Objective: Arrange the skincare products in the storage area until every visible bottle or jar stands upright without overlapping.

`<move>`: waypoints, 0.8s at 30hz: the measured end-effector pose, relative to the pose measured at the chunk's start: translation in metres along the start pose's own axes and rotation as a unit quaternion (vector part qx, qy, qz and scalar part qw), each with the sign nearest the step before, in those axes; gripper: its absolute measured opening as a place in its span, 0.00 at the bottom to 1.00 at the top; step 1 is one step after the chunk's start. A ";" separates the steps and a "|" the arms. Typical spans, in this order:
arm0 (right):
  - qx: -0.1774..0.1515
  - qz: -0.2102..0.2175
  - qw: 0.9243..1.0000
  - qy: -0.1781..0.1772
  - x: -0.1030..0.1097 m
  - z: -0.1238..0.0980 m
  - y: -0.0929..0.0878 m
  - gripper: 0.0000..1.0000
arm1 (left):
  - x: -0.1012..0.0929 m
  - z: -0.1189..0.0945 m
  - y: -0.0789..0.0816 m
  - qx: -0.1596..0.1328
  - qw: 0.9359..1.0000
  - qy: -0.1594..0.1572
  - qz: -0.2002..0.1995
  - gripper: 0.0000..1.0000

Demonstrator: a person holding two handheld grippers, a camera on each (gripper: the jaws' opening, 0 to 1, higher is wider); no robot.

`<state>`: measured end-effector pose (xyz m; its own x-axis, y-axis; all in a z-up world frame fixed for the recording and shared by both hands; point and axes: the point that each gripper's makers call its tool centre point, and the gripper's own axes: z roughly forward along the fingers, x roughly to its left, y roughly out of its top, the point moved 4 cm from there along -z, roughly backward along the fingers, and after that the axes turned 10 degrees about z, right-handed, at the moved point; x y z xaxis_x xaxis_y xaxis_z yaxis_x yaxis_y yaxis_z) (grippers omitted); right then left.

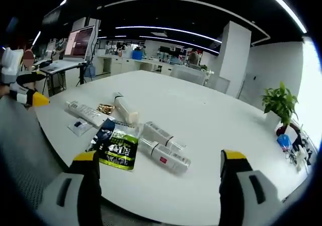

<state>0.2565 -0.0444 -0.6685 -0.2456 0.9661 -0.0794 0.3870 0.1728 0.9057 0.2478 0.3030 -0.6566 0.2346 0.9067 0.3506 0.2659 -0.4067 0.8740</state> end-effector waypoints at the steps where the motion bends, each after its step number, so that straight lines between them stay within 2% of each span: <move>1: 0.001 -0.001 1.000 -0.002 0.000 0.000 0.000 0.99 | 0.000 0.000 0.000 0.000 1.000 0.000 0.000 0.97; 24: 0.005 0.002 1.000 0.000 0.000 -0.001 -0.002 0.99 | -0.001 -0.001 -0.002 0.005 1.000 -0.002 0.001 0.97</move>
<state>0.2549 -0.0449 -0.6701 -0.2435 0.9669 -0.0765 0.3971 0.1714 0.9016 0.2463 0.3032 -0.6584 0.2380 0.9058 0.3506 0.2742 -0.4090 0.8704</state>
